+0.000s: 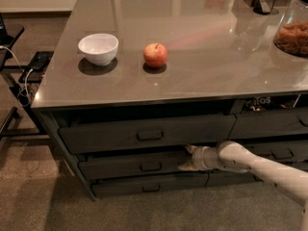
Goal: Open middle drawer
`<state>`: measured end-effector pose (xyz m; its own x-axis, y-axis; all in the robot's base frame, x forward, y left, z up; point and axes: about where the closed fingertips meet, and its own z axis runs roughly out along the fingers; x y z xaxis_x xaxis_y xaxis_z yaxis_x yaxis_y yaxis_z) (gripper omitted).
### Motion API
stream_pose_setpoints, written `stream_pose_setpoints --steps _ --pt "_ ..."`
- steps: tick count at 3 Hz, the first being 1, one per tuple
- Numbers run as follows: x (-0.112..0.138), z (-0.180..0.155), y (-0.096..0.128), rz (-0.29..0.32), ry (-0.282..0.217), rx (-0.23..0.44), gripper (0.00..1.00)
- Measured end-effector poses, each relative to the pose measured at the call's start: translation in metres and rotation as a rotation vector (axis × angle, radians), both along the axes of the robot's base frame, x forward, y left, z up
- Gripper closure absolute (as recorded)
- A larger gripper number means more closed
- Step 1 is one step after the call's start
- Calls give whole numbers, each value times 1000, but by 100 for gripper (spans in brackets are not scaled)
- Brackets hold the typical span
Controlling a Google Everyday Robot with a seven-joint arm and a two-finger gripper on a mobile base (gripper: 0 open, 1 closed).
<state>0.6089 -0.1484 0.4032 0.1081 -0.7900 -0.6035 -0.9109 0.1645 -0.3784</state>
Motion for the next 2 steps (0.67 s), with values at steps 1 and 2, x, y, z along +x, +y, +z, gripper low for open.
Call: stream_pose_setpoints --steps 1,2 --pt "0 2 0 0 0 0 15" --pt "-32 -9 -18 -3 20 40 38"
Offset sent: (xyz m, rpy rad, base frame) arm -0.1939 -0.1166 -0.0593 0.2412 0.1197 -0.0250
